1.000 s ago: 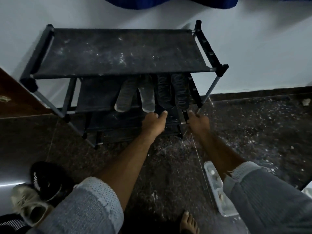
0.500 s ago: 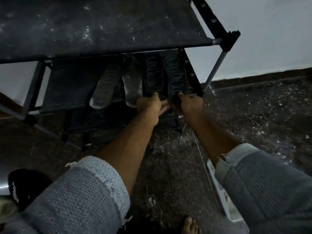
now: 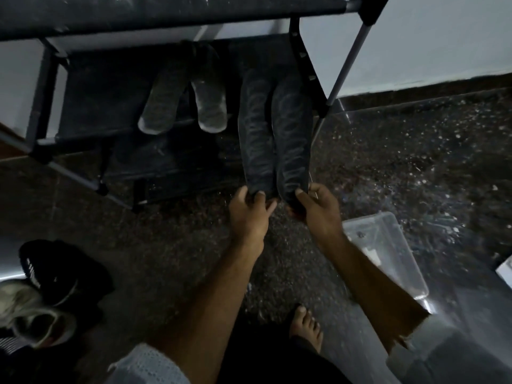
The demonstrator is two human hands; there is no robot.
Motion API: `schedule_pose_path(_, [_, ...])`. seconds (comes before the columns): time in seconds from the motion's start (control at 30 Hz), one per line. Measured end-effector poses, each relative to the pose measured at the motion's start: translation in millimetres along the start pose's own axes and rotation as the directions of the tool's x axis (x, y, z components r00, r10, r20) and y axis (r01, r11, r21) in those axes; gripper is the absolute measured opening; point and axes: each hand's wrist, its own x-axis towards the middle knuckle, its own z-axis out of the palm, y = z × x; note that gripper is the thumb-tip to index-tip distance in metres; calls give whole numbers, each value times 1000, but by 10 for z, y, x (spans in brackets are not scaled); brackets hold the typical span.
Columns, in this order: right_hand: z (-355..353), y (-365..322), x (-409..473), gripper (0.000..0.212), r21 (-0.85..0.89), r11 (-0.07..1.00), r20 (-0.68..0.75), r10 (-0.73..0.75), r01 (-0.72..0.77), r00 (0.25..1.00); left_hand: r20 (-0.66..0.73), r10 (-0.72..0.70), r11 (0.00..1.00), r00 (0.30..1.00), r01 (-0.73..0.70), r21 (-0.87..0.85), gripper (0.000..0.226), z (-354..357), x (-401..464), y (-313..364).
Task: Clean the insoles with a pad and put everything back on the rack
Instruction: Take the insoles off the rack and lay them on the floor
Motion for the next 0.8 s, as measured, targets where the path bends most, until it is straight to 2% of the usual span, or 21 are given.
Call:
schedule_pose_path(0.03, [-76,107,-82,3,1,1000,10,21,-21,1000,-11,-17,1000,1000,17,-7,24,-70,-49,-120])
schedule_pose_path(0.2, [-346,543,-277,9,9,994,11,107,-107,994,10,-88,994,996,88,-63,22,-323,-212,-616])
schedule_pose_path(0.43, [-505,1080,-244,6,-25,974,-34,223,-224,974,-96,-207,978,974,207,-7,18,-576,-193,-1224])
schedule_pose_path(0.63, [-449,1576,-52,9,-29,920,-116,385,-391,916,-143,-353,935,925,352,-31,46,-814,95,-1593])
schedule_pose_path(0.8, [-437,2028,104,11,-16,845,-111,530,-535,840,-197,-377,921,905,390,25,25,-1029,308,-1939])
